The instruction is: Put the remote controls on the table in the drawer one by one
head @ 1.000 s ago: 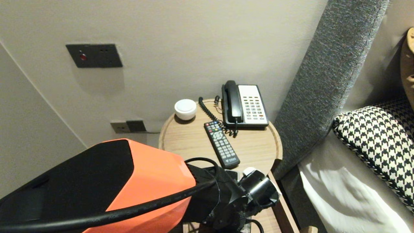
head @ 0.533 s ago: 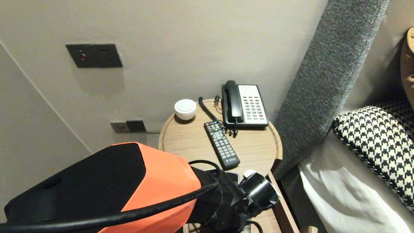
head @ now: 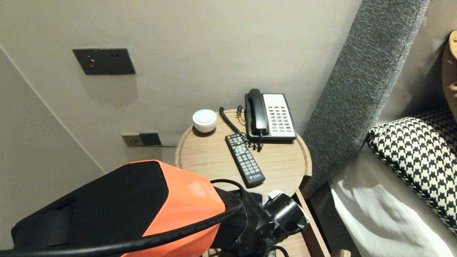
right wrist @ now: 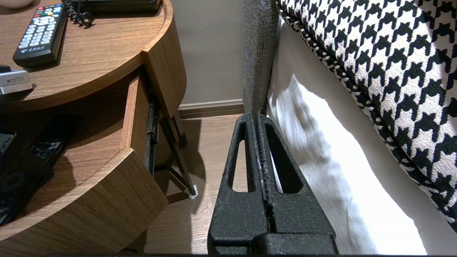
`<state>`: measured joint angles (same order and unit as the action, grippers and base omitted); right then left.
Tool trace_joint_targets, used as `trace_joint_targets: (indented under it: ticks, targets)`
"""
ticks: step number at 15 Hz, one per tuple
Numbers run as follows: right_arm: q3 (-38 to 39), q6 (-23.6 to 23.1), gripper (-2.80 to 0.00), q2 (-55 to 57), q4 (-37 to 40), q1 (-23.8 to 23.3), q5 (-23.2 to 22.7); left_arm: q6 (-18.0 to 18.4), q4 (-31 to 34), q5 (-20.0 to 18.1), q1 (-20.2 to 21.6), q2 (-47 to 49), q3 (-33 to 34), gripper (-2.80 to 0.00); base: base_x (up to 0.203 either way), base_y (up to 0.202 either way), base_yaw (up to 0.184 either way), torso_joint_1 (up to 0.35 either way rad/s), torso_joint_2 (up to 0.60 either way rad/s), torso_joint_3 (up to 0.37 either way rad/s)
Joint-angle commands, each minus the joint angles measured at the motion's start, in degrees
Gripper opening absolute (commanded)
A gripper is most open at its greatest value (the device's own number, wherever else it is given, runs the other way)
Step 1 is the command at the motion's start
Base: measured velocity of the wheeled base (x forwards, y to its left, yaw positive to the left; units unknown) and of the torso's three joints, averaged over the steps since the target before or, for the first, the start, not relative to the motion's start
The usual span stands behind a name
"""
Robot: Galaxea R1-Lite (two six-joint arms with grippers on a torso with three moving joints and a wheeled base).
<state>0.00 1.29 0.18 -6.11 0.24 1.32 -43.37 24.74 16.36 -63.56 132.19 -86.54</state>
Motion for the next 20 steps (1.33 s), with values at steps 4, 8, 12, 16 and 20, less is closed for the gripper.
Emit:
trace_joint_targets:
  ticks: [4,8,12,16,20]
  targets:
    - [2.3,-0.1,-2.8,0.0,0.0,0.0,0.0,-0.3,0.0,0.2,-0.1,0.2,0.0,0.0,0.0,0.0,0.0,0.0,0.0,0.0]
    - [2.3,0.0,-2.8,0.0,0.0,0.0,0.0,0.0,0.1,0.2,0.0,-0.6,0.1,0.0,0.0,0.0,0.0,0.0,0.0,0.0]
    - [2.3,-0.1,-2.8,0.0,0.0,0.0,0.0,0.2,0.2,0.2,-0.1,-3.5,0.6,0.0,0.0,0.0,0.0,0.0,0.0,0.0]
    - [2.3,0.0,-2.8,0.0,0.0,0.0,0.0,0.4,0.2,0.1,-0.5,-8.0,3.5,0.0,0.0,0.0,0.0,0.0,0.0,0.0]
    - [2.3,0.0,-2.8,0.0,0.0,0.0,0.0,0.3,0.2,0.0,-1.0,-12.8,6.2,0.0,0.0,0.0,0.0,0.0,0.0,0.0]
